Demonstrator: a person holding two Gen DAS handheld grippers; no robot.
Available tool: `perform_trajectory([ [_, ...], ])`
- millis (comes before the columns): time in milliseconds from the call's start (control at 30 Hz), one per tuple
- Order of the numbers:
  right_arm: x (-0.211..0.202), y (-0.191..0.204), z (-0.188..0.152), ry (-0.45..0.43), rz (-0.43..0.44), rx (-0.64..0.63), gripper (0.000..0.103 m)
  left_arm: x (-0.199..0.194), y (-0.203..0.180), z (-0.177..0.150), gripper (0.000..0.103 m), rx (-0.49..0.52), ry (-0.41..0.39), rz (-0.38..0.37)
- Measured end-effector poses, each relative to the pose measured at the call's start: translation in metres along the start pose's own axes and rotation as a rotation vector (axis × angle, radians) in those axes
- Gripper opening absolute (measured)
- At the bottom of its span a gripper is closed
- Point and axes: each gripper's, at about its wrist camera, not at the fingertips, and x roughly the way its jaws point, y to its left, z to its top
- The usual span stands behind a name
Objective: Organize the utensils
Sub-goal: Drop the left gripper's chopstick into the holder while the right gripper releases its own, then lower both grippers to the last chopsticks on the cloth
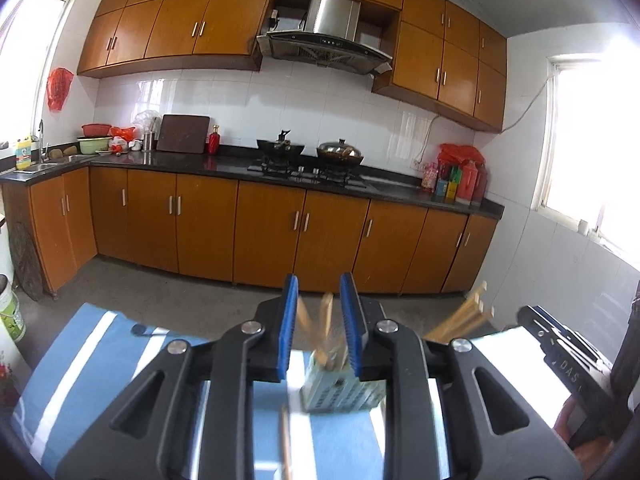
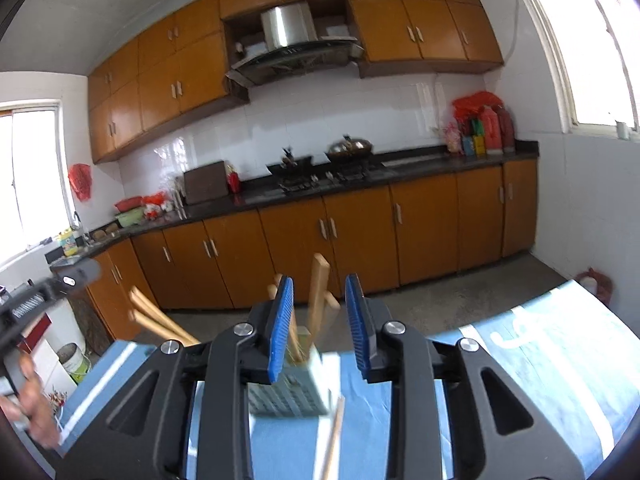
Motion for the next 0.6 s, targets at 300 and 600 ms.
perform_trajectory([
  [300, 0.016, -0.027, -0.106, 0.311, -0.033, 0.036, 0.028, -0.006, 0.044, -0.106, 0.027, 0.064, 0.238, 0.089],
  [600, 0.046, 0.022, -0.182, 0.534, 0.042, -0.062, 0.028, 0.007, 0.061, -0.181, 0.035, 0.021, 0.434, 0.081],
])
